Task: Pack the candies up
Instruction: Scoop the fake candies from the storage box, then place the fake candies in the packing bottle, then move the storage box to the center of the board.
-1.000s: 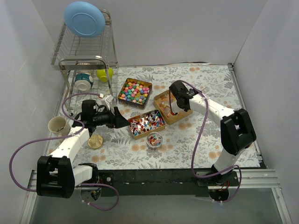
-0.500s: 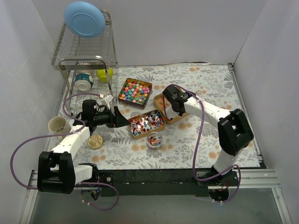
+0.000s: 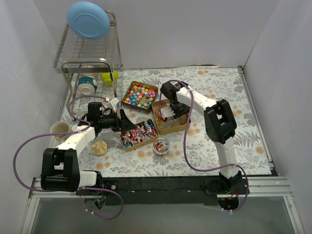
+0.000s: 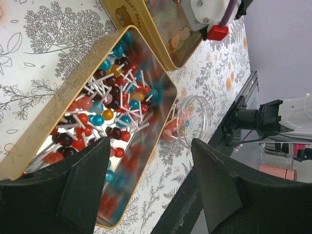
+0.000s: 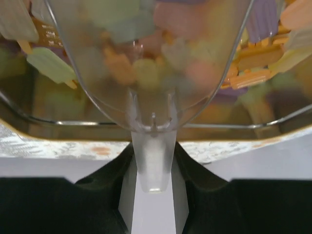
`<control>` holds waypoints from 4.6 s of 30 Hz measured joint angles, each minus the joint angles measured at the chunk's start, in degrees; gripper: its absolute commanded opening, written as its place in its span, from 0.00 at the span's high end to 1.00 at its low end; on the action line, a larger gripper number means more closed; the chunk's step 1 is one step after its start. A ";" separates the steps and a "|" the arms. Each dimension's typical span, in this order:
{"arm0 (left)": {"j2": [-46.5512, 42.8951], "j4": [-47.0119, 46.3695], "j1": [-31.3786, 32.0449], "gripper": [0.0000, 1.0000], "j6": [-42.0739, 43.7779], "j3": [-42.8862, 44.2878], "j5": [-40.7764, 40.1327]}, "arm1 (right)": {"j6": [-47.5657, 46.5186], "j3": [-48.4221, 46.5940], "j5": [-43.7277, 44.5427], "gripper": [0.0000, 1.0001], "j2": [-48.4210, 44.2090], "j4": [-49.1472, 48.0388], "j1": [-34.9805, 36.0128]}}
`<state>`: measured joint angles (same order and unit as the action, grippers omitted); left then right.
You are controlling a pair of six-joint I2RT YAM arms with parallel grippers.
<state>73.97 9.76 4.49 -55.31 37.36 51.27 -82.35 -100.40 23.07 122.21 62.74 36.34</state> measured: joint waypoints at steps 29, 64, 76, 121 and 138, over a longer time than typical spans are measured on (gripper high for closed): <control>3.50 5.70 -0.68 0.35 5.86 4.39 -0.44 | 12.79 6.23 -19.56 0.99 -11.80 4.37 -6.75; 4.48 -5.40 8.17 1.00 -8.15 8.87 7.13 | 23.98 -7.06 -13.81 0.99 -19.50 9.86 19.17; 4.20 -3.78 6.82 0.58 -5.42 9.73 6.84 | 22.69 13.60 -14.14 0.99 -32.57 8.50 17.25; 27.80 0.15 22.29 0.91 -3.78 23.02 -23.71 | 43.25 14.75 -9.51 0.99 -44.35 -5.07 -4.39; 45.20 0.50 36.54 0.86 -4.09 44.09 -31.74 | 44.28 16.94 -10.29 0.99 -44.37 -7.45 -12.11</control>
<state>119.17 10.26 41.04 -59.40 81.45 19.53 -38.06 -83.46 12.78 77.84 55.29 24.23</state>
